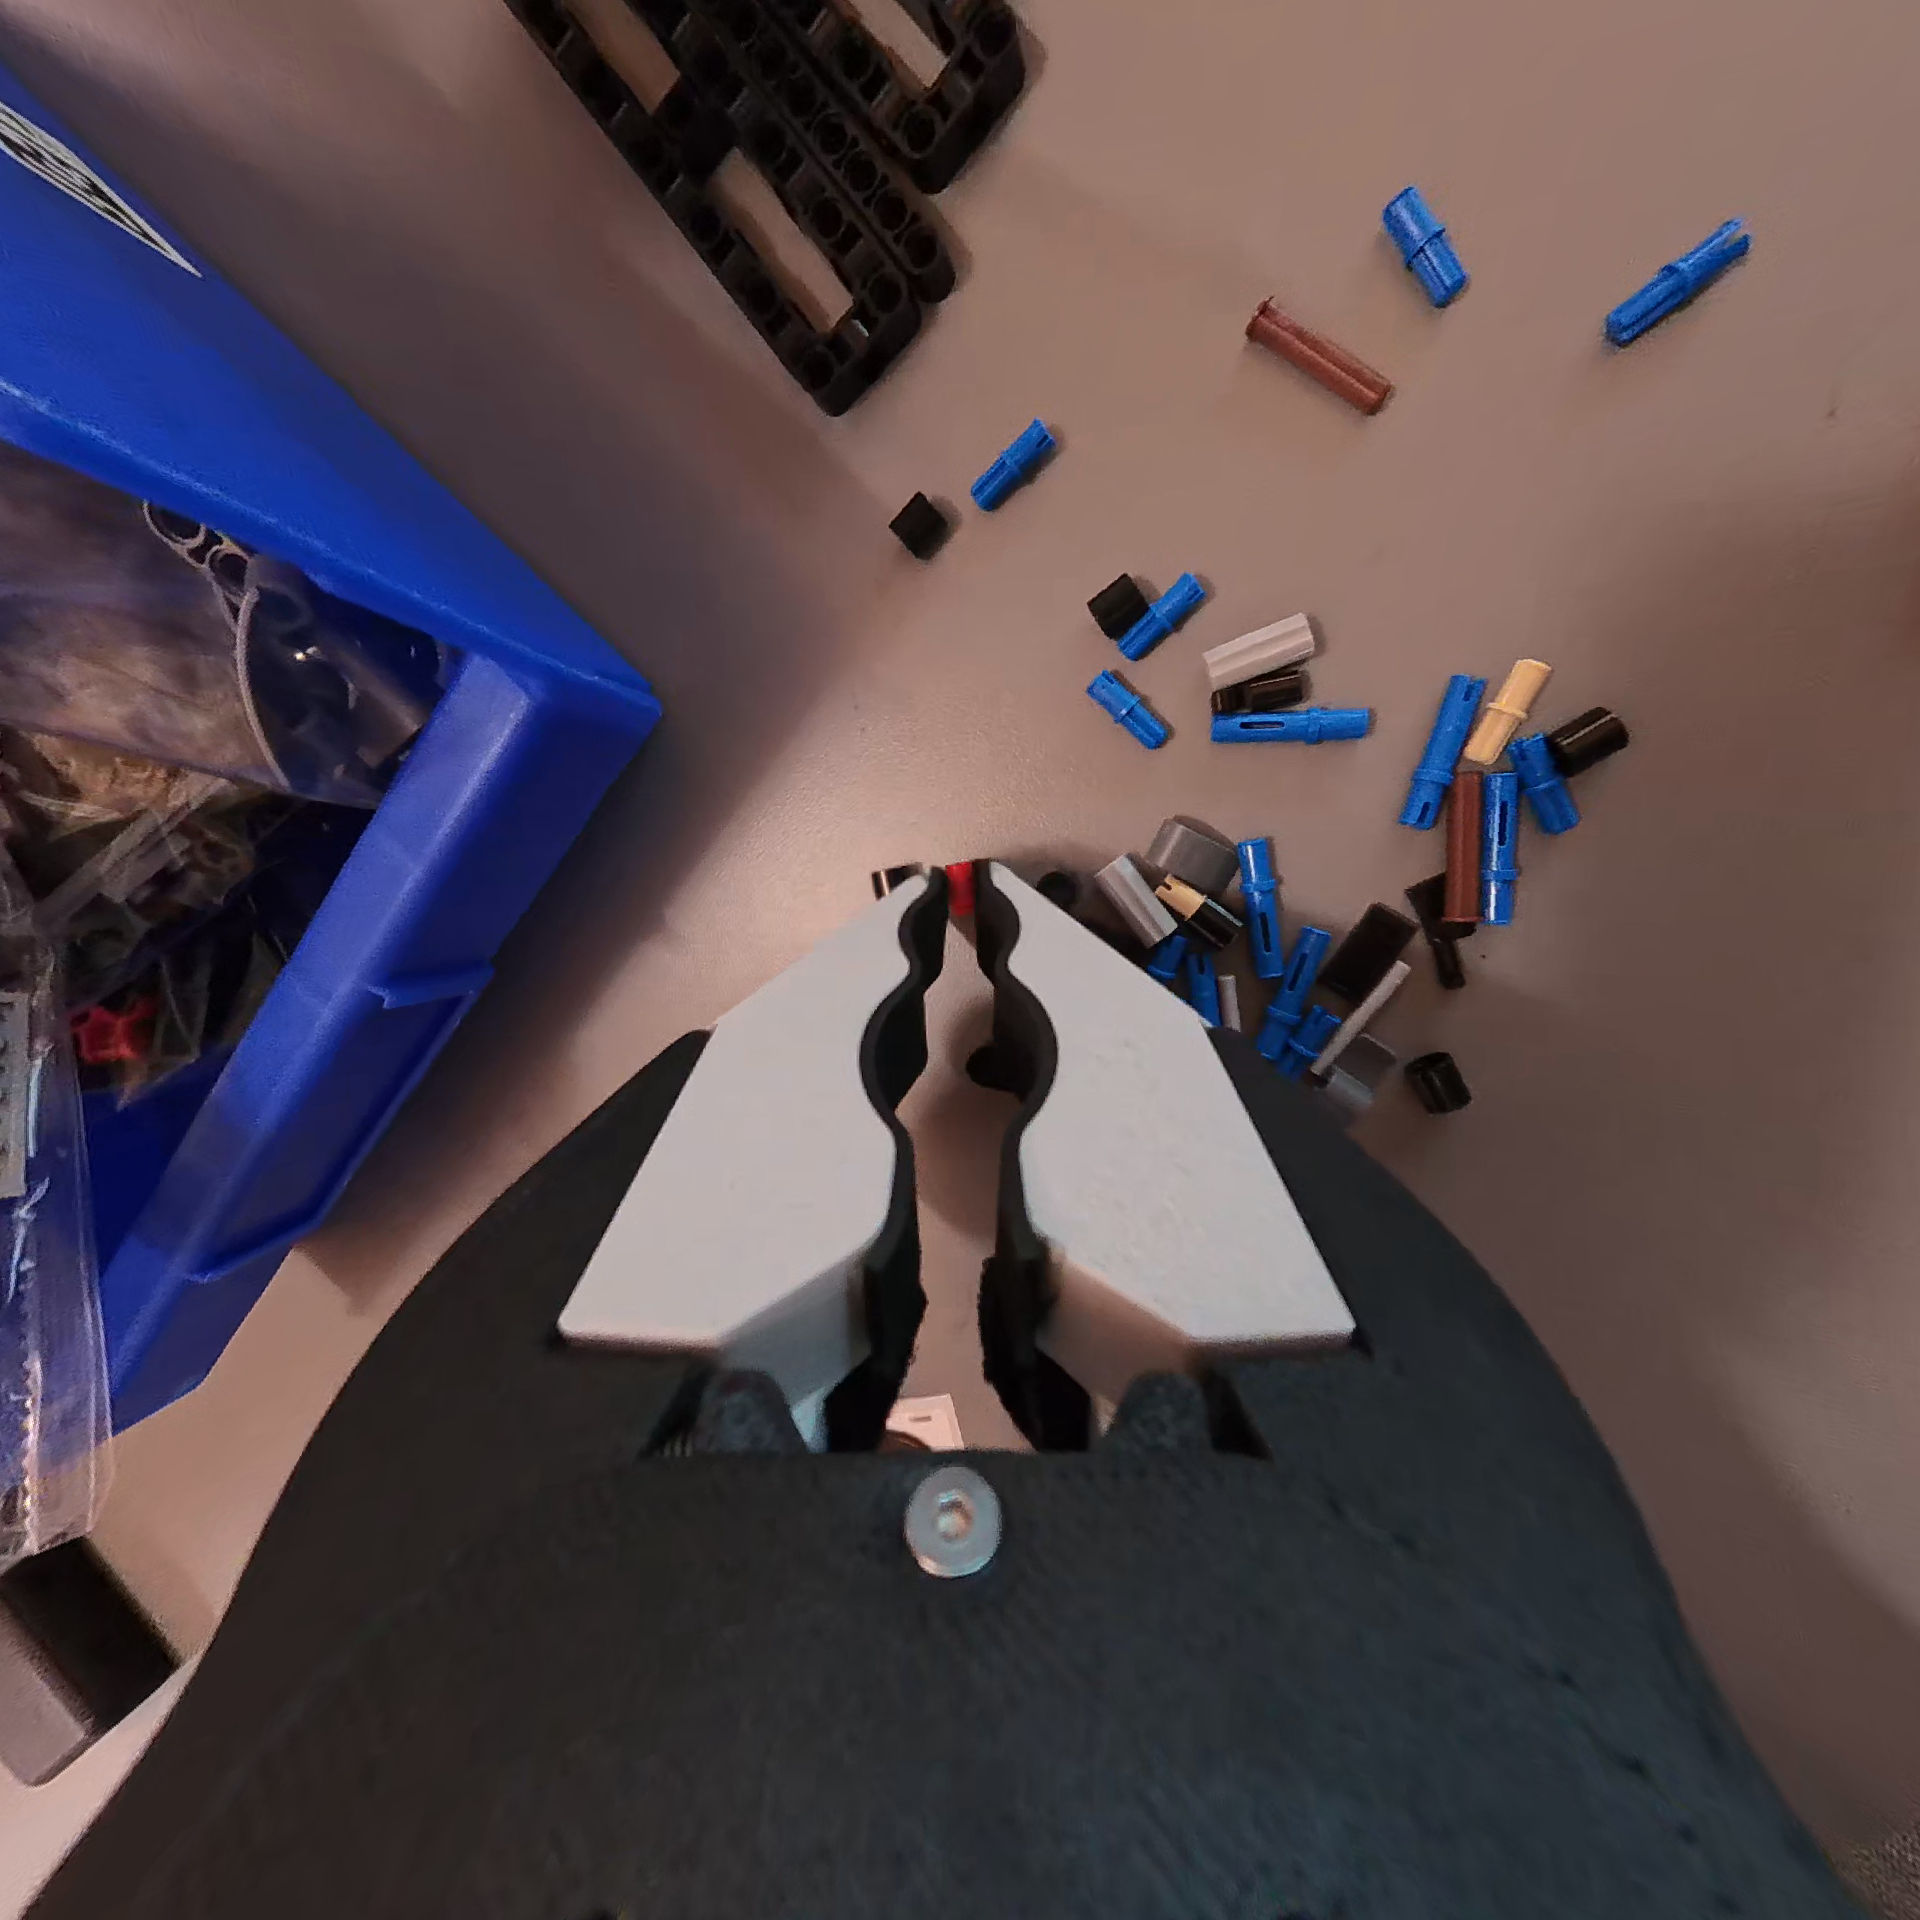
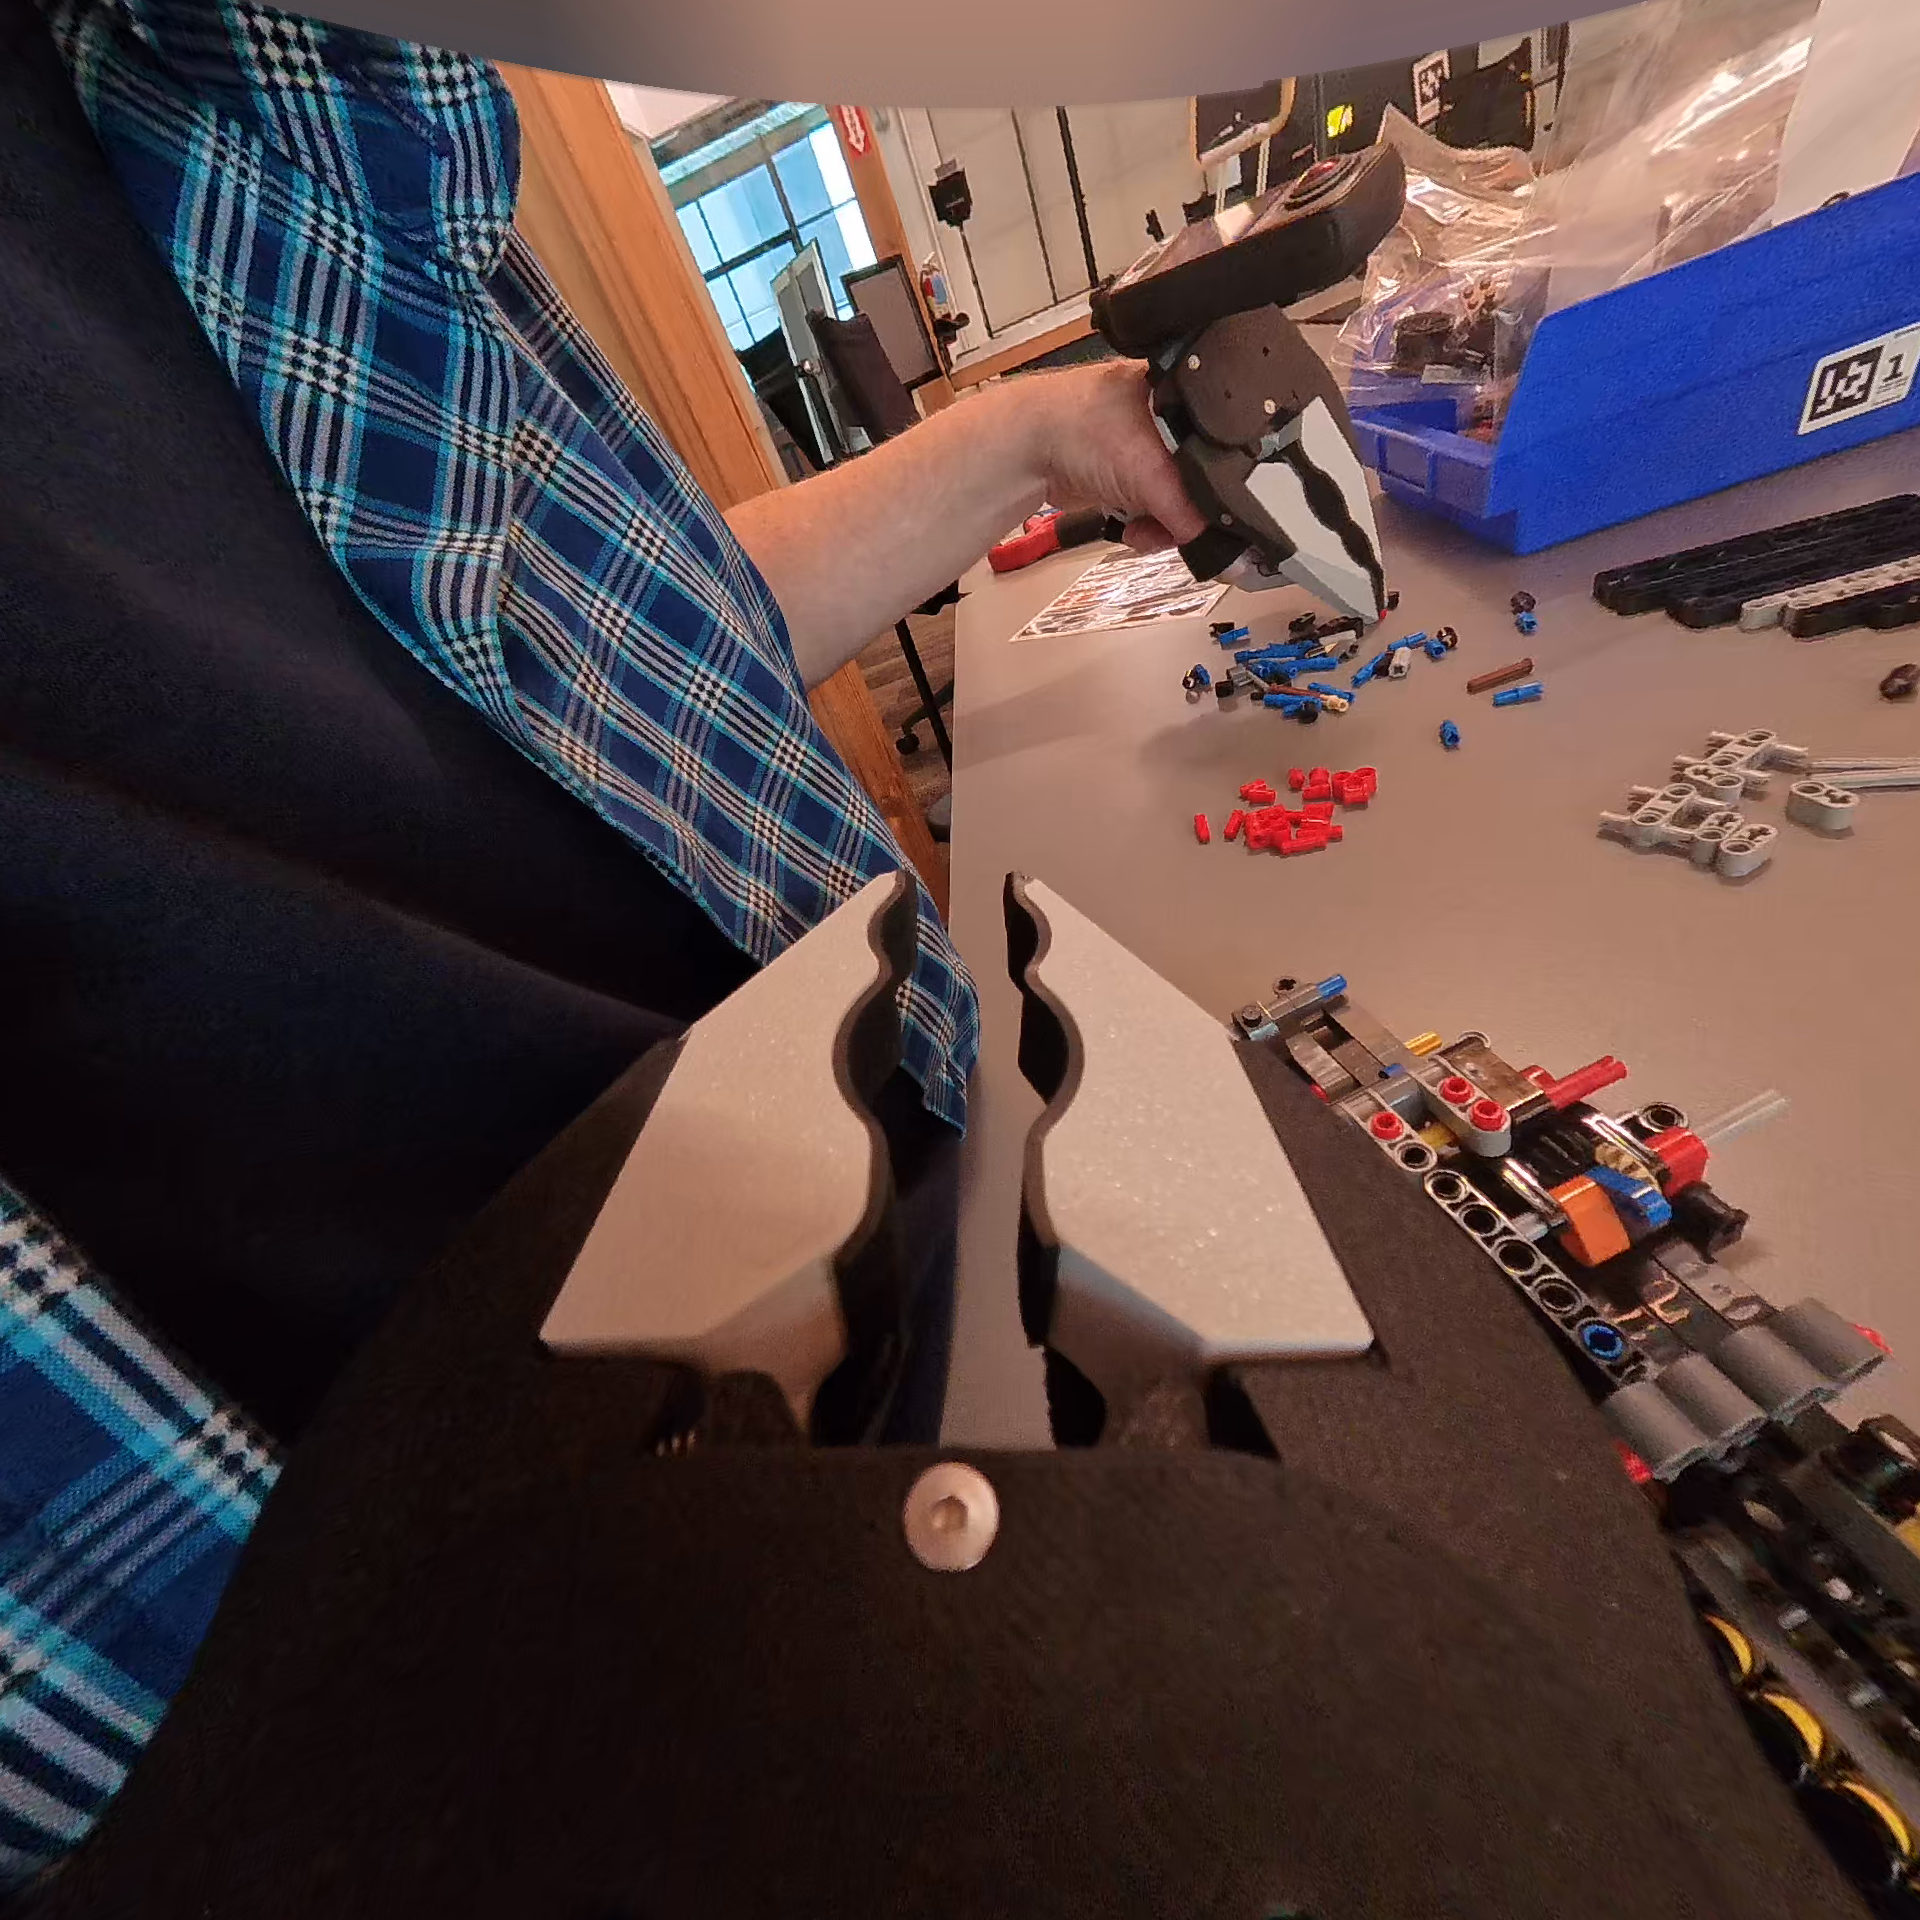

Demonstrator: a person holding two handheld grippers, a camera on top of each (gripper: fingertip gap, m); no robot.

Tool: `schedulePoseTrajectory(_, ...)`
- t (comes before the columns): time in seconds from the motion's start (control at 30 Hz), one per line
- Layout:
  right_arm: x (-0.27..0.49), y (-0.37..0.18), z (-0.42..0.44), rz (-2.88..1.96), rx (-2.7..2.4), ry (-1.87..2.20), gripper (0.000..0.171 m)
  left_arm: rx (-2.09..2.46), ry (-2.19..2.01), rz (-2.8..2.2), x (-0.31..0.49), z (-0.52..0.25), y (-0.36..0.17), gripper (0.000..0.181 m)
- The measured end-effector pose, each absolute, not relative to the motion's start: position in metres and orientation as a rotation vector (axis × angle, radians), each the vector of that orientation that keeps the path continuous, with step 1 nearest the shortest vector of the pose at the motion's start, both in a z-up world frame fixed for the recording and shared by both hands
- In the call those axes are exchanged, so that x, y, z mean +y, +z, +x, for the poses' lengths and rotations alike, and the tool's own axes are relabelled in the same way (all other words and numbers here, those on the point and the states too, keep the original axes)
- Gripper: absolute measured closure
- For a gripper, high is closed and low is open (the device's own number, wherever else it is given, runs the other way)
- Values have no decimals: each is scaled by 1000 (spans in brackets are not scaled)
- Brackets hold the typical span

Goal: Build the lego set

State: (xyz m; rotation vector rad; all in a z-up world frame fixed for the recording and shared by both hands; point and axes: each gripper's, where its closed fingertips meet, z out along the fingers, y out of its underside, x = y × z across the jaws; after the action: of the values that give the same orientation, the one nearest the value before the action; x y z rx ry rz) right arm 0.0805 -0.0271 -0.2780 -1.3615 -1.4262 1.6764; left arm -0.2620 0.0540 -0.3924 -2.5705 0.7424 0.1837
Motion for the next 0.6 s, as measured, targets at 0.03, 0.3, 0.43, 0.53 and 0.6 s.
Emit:
schedulePoseTrajectory(0.03, -27, -278, 81, -1361, -1427, 1677, 157, 741, 179, -2571, 54, -262, -392, 179)
schedulePoseTrajectory(0.3, -28, -277, 81, -1356, -1427, 1677, 157, 713, 158, -2533, 55, -257, -380, 179)
schedulePoseTrajectory(0.43, -29, -278, 80, -1356, -1432, 1683, 157, 818, 116, -2420, 55, -209, -349, 179)
schedulePoseTrajectory(0.53, -31, -278, 80, -1353, -1438, 1682, 157, 963, 62, -2347, 51, -159, -341, 179)
schedulePoseTrajectory(0.6, -31, -278, 80, -1350, -1439, 1680, 157, 1045, 8, -2306, 46, -129, -344, 179)
